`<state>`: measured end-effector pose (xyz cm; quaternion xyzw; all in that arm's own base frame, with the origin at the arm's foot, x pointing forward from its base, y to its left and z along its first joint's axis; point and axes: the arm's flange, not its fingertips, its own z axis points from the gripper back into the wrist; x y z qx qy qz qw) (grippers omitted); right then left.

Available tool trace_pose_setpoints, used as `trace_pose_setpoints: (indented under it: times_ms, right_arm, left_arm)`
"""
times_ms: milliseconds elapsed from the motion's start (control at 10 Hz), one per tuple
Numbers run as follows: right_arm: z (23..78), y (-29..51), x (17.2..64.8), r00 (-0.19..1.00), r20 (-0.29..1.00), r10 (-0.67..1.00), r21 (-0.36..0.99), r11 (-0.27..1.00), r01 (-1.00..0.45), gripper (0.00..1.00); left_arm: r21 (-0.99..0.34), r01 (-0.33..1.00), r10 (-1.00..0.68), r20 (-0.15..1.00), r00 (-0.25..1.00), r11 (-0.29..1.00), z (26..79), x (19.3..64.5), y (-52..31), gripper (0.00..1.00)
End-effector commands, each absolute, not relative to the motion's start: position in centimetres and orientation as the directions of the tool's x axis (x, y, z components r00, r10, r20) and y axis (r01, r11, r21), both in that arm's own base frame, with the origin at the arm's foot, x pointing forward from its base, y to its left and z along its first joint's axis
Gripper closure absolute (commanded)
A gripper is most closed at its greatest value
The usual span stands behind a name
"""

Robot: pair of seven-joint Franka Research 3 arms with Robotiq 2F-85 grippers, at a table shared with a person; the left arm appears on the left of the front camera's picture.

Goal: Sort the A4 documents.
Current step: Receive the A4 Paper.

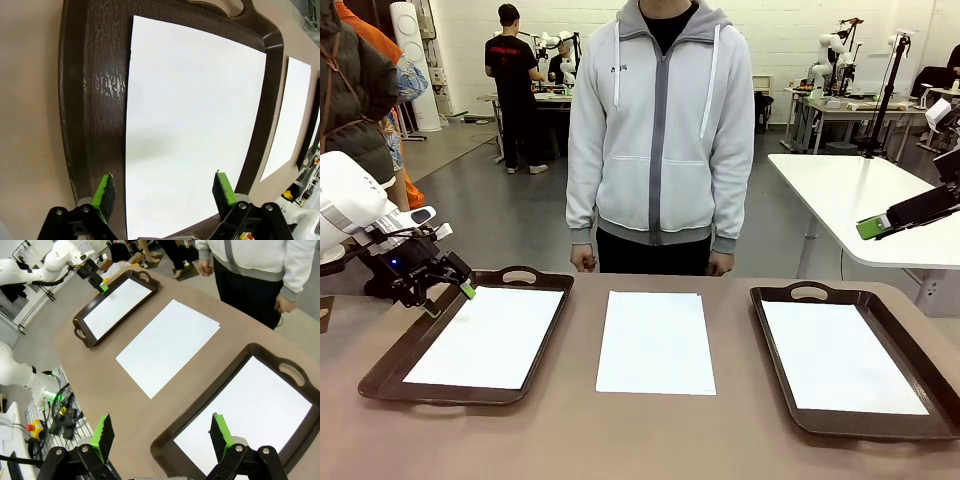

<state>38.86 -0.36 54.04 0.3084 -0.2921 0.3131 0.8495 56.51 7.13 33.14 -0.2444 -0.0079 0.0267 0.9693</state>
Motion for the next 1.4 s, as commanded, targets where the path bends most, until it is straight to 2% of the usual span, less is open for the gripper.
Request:
trace_pose_setpoints:
  times_ms: [0,100,300,400,600,800,1100,1300]
  right_arm:
    - [54.0,-0.3,38.8,0.630,0.691,0.356,0.339,0.609,-0.717,0.00]
    - [54.0,-0.3,38.8,0.630,0.691,0.356,0.339,0.609,-0.717,0.00]
    - [54.0,-0.3,38.8,0.630,0.691,0.356,0.339,0.609,-0.717,0.00]
    - [54.0,-0.3,38.8,0.630,0.691,0.356,0.339,0.609,-0.717,0.00]
    - [54.0,-0.3,38.8,0.630,0.691,0.356,0.339,0.609,-0.717,0.00]
    - [54.0,-0.3,38.8,0.630,0.691,0.356,0.339,0.609,-0.717,0.00]
    - [54.0,-0.3,38.8,0.630,0.691,0.356,0.339,0.609,-0.717,0.00]
    - [54.0,-0.3,38.8,0.630,0.691,0.356,0.339,0.609,-0.717,0.00]
  left_arm:
    - [-0.474,-0.048,0.056,0.002,0.998,0.879,33.1,56.5,7.1,0.00]
    - [-0.248,0.043,-0.026,0.068,0.997,0.968,34.6,57.3,2.5,0.00]
    - [-0.106,0.237,-0.187,0.351,0.918,0.966,42.4,56.6,-1.7,0.00]
    - [-0.069,0.253,-0.195,0.454,0.869,0.965,46.0,55.2,-1.7,0.00]
    - [-0.236,0.355,-0.168,0.568,0.806,0.905,49.5,52.4,0.6,0.00]
    - [-0.319,0.565,-0.223,0.689,0.689,0.761,51.8,48.3,3.9,0.00]
    - [-0.204,0.673,-0.311,0.768,0.561,0.711,54.7,42.4,5.0,0.00]
    - [-0.071,0.637,-0.372,0.761,0.533,0.767,56.1,40.0,4.6,0.00]
